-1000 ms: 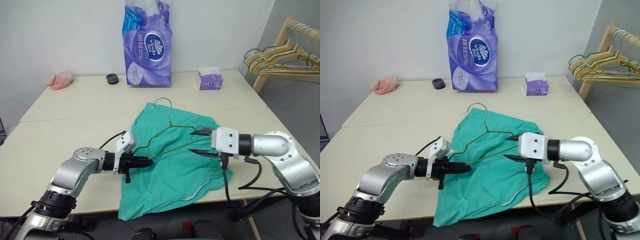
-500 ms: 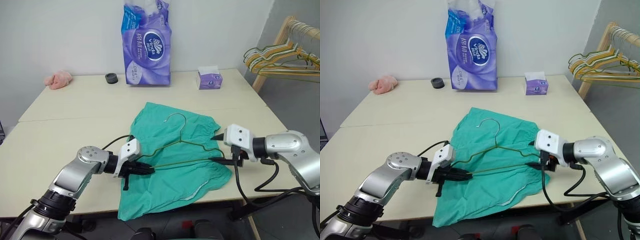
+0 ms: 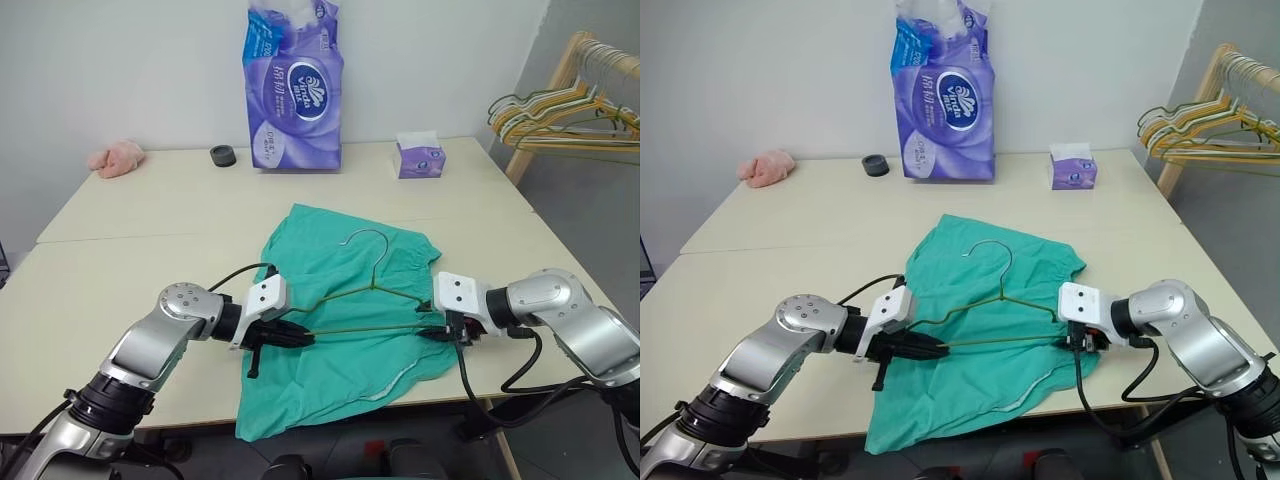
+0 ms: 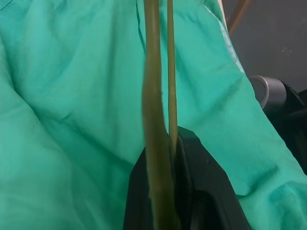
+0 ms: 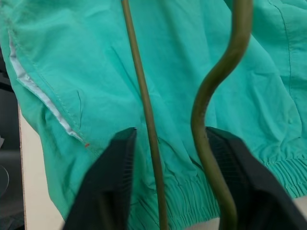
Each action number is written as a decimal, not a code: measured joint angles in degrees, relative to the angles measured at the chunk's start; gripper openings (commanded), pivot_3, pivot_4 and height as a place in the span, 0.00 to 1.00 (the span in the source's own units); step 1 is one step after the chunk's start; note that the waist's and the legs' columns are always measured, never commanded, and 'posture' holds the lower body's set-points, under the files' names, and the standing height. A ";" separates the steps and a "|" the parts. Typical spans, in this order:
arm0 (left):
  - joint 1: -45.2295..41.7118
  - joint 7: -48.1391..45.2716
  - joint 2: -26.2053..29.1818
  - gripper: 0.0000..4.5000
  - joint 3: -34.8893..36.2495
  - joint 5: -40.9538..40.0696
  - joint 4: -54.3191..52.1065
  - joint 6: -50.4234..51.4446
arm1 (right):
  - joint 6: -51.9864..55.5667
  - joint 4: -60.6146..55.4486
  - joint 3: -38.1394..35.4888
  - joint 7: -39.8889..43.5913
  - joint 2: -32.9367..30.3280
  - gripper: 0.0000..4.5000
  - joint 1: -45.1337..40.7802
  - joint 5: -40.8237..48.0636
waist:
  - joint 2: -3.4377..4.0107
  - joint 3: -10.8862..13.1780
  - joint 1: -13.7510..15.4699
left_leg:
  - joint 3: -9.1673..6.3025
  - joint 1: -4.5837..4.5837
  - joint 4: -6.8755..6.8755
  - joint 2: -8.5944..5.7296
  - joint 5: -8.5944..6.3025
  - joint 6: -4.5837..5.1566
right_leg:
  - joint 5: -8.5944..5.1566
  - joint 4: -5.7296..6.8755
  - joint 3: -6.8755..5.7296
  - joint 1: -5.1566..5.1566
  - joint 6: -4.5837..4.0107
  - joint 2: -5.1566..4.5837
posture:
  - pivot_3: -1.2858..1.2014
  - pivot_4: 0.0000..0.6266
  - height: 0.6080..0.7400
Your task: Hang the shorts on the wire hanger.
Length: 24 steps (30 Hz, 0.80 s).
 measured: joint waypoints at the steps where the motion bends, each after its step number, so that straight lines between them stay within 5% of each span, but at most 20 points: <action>1: 0.00 0.02 0.00 0.00 0.00 0.02 0.00 0.00 | 0.06 -0.02 0.01 0.49 0.01 0.16 0.00 0.00 | -0.01 0.02 0.01 | -0.01 0.00 0.00 0.00 0.00 0.00 | 0.00 0.00 0.00 0.00 0.00 0.00 | 0.45 0.06 1.00; 3: 0.00 0.14 0.03 0.00 0.01 0.10 0.00 -0.01 | 0.23 -0.12 0.21 1.40 -0.02 0.01 0.08 0.05 | 0.00 0.04 0.00 | -0.01 0.00 0.00 0.00 0.00 0.00 | 0.00 0.01 -0.01 0.00 0.00 0.00 | 0.45 0.05 1.00; 8: 0.02 0.15 -0.14 0.00 0.01 0.63 -0.04 -0.46 | 0.73 -1.10 0.32 2.58 -0.33 0.01 0.88 0.25 | 0.00 0.03 0.00 | -0.02 0.00 0.02 0.00 0.00 0.00 | 0.00 0.01 -0.01 0.00 0.00 0.00 | 0.44 0.03 1.00; 18: -0.93 7.98 -8.39 0.60 4.86 -0.81 1.45 -1.75 | 2.89 -3.80 -3.74 2.01 -0.84 0.00 6.05 2.45 | -0.11 0.06 0.13 | -0.06 -0.04 0.08 0.01 0.00 -0.01 | 0.01 0.00 -0.04 0.02 0.00 0.00 | 0.44 0.03 1.00; 24: -1.91 14.87 -8.69 0.60 13.25 -2.43 9.47 -2.20 | 5.31 -4.56 -13.63 -0.53 -2.50 0.00 15.03 6.54 | -0.14 0.05 0.15 | -0.06 -0.05 0.12 0.00 0.00 -0.01 | 0.01 0.02 -0.04 0.02 0.01 -0.02 | 0.44 0.03 1.00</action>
